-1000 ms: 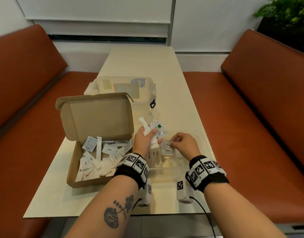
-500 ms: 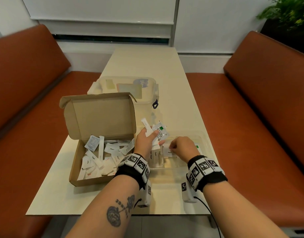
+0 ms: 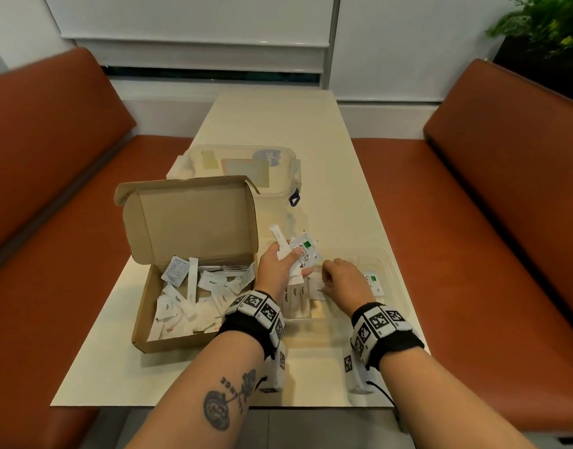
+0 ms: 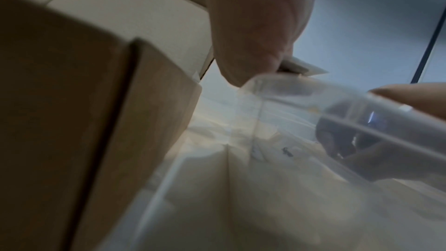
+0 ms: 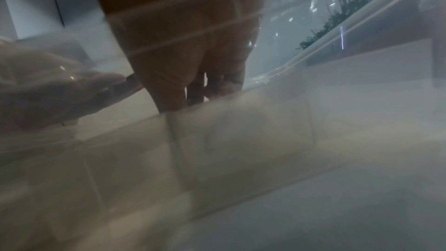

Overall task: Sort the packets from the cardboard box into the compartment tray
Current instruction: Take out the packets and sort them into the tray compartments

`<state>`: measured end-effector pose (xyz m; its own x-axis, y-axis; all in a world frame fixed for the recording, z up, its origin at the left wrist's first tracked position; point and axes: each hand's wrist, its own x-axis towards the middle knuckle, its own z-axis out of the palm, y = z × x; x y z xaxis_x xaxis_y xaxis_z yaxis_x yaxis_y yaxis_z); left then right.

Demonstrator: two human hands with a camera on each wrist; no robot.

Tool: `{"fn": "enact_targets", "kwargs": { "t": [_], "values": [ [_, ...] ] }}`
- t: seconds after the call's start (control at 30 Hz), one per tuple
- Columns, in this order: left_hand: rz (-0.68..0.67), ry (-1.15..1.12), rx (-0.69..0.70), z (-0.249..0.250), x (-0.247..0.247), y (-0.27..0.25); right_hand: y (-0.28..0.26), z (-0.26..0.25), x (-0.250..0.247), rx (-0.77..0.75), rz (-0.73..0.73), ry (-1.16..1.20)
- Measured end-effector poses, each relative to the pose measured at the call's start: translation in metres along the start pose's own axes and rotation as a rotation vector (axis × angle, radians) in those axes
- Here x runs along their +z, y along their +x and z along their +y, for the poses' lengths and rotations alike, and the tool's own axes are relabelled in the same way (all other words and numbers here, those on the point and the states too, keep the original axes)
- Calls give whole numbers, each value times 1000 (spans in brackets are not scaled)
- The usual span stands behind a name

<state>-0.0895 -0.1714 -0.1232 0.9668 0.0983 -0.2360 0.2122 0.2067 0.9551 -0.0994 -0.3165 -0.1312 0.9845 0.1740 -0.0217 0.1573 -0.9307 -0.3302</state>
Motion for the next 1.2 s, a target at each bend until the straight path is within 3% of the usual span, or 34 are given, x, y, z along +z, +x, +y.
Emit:
{"fn": "enact_targets", "kwargs": {
  "t": [0.27,0.5,0.7,1.07,1.2],
  "values": [
    [-22,-83,-30,1,2,-2,0,0,-1,33,-22,66],
    [-95,-80,-39,5,7,-8,4,-5,-20,218,255,643],
    [-156,-115,-48,5,20,-13,-1,3,-34,282,206,942],
    [-166,-245,-106,-2,33,-17,-12,20,-41,309,206,1016],
    [-133,-276,-100,-3,36,-15,-16,40,-47,374,332,870]
  ]
}}
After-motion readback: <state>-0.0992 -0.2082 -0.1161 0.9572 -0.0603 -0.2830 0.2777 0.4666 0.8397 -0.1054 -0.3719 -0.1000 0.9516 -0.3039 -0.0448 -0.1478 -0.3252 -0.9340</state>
